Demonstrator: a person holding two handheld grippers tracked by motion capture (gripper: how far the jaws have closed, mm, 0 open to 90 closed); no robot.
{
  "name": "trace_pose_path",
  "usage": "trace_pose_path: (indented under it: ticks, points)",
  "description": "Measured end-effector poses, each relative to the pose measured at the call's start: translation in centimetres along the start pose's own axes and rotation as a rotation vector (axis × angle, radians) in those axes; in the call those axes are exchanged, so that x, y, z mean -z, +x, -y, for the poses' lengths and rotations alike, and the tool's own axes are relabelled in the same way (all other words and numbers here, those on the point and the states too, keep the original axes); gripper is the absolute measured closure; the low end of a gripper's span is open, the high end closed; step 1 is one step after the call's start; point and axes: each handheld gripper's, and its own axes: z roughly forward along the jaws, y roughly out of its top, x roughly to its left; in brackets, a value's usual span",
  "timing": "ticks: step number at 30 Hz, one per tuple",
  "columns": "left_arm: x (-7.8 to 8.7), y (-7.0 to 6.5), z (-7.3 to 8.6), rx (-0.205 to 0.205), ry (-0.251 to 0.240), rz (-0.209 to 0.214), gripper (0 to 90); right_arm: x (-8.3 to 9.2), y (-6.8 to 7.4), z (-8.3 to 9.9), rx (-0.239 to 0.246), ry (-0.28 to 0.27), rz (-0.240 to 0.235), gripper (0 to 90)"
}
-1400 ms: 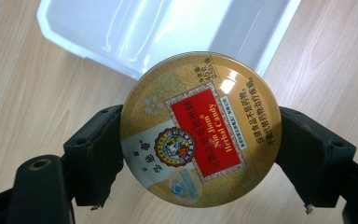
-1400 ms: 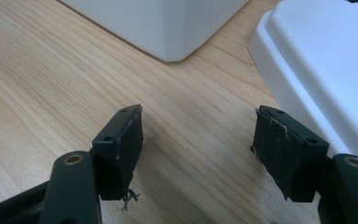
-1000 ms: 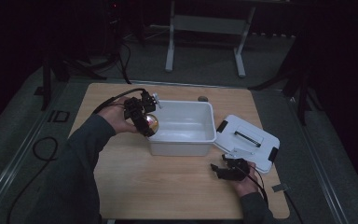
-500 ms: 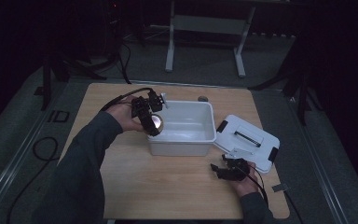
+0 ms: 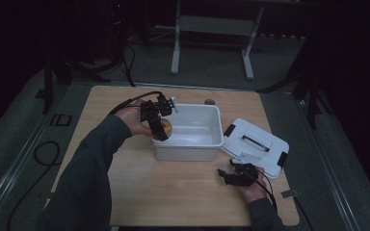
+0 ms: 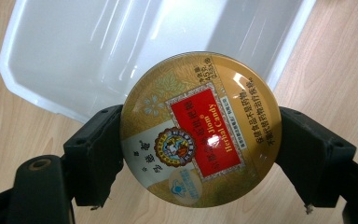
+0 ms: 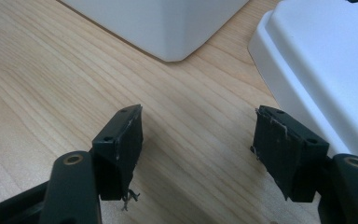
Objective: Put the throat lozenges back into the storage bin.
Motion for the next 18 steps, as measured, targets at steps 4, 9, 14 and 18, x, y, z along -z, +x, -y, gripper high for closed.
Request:
trace_pose_path:
  ticks: [4,9,14,18]
  points:
    - [-0.25,0.02,-0.19,-0.001,0.006,0.001,20.6,0.00,0.00,0.00,0.000,0.000,0.000,32.4]
    - [-0.54,0.02,-0.49,-0.004,0.011,0.009,20.6,0.00,0.00,0.00,0.000,0.000,0.000,32.4]
    - [-0.84,0.05,-0.73,-0.005,0.015,0.015,20.6,0.00,0.00,0.00,0.000,0.000,0.000,32.4]
    - [-1.04,0.09,-0.90,-0.005,0.016,0.014,20.6,0.00,0.00,0.00,0.000,0.000,0.000,32.4]
